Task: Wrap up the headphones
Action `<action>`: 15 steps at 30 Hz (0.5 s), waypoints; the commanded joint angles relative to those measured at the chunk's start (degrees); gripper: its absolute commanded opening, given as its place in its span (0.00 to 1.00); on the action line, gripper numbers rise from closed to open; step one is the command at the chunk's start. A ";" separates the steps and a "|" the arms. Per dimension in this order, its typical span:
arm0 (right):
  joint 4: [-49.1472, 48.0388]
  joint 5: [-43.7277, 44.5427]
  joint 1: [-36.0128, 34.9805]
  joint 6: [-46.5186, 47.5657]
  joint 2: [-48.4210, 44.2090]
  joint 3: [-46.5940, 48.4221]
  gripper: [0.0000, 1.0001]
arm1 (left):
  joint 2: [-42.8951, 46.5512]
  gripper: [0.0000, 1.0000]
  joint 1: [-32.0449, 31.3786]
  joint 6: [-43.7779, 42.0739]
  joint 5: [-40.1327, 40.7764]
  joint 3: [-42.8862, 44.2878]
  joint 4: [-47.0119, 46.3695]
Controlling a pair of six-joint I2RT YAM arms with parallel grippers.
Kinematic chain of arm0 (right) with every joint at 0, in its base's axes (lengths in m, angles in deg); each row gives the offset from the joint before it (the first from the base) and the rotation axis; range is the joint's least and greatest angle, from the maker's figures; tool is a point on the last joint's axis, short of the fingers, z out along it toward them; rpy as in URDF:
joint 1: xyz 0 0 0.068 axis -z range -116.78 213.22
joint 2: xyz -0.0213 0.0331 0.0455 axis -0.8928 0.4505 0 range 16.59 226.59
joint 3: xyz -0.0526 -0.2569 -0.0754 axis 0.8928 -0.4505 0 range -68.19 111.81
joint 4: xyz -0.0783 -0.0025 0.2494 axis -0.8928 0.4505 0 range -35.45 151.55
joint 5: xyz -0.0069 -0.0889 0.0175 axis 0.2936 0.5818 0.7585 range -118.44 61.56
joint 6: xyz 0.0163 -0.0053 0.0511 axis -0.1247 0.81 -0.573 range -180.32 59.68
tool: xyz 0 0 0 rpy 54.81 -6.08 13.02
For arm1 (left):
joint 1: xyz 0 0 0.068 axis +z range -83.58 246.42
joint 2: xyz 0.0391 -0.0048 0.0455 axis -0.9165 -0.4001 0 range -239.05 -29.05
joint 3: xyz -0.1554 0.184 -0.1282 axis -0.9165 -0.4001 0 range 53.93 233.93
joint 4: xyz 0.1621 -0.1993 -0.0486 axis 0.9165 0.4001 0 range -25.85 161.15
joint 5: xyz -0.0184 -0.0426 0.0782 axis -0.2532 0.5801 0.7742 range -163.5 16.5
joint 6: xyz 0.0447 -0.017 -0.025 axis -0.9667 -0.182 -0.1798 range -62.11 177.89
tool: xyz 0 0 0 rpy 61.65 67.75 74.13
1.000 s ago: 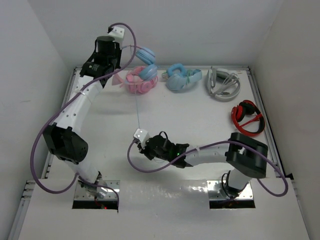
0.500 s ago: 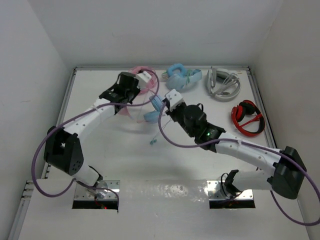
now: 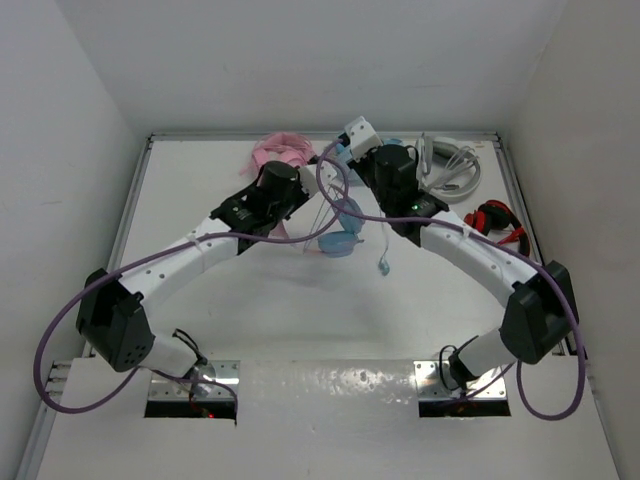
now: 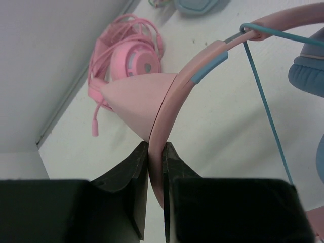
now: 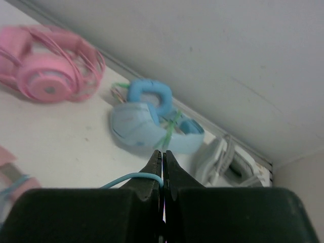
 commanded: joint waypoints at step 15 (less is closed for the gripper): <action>-3.08 -15.11 5.58 -5.73 1.88 7.48 0.00 | 2.54 0.00 -4.77 -0.80 -3.35 1.40 4.97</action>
